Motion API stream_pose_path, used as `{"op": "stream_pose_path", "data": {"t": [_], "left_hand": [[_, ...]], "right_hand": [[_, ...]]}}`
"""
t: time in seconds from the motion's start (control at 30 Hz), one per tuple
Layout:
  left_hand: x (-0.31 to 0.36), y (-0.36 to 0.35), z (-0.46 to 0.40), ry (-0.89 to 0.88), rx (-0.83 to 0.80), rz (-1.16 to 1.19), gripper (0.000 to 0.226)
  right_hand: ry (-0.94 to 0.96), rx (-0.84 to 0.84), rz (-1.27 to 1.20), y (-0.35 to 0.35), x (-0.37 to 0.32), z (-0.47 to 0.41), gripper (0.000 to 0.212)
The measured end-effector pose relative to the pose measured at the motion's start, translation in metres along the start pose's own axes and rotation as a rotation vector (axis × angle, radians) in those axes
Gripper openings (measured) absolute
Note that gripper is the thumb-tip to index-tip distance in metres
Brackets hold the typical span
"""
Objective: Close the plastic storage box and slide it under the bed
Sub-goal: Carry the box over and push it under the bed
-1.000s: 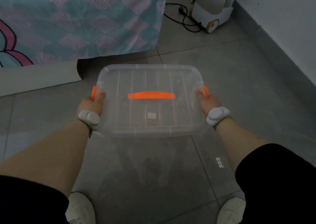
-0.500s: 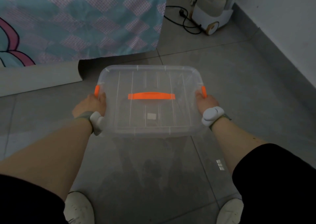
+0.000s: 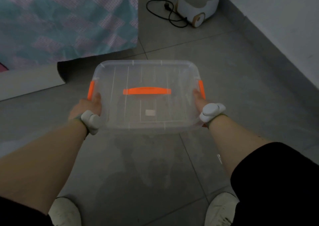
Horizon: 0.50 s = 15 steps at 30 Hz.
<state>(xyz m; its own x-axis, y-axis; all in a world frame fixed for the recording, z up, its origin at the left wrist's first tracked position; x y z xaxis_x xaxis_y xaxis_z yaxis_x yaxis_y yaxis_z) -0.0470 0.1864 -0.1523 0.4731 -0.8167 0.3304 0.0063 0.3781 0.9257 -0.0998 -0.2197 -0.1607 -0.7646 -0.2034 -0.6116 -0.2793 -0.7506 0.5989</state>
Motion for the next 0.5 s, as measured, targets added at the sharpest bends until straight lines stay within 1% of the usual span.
{"op": "stream_pose_path", "data": {"t": [0.07, 0.2, 0.3, 0.37, 0.43, 0.5], "left_hand": [[0.024, -0.006, 0.006, -0.014, -0.012, 0.026, 0.087], [0.086, -0.029, 0.015, -0.033, -0.043, 0.138, 0.08], [0.128, -0.044, 0.019, -0.024, -0.064, 0.254, 0.071], [0.153, -0.053, 0.023, -0.019, -0.083, 0.34, 0.059], [0.177, -0.062, 0.019, -0.015, -0.09, 0.413, 0.048], [0.193, -0.069, 0.018, -0.006, -0.092, 0.488, 0.045]], "right_hand": [[-0.072, 0.083, 0.05, 0.016, 0.011, -0.012, 0.082], [-0.106, 0.278, -0.046, 0.058, 0.022, -0.043, 0.074], [-0.138, 0.364, -0.201, 0.08, 0.023, -0.063, 0.066], [-0.161, 0.427, -0.316, 0.089, 0.022, -0.073, 0.061], [-0.213, 0.456, -0.41, 0.094, 0.017, -0.084, 0.057], [-0.265, 0.467, -0.531, 0.088, 0.01, -0.089, 0.055]]}}
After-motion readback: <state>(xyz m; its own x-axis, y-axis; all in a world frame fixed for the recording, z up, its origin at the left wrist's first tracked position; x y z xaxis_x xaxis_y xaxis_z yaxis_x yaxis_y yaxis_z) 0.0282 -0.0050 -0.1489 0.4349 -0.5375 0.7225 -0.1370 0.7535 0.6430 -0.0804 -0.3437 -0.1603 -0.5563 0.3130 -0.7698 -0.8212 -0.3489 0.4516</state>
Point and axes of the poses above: each hand's wrist, its own z-axis away from the middle knuckle, its own y-axis out of the back of the hand, x = y × z, the point moved 5 cm from there along -z, towards the middle knuckle, and after that the axes turned 11 degrees about x, right-handed, at the moved point
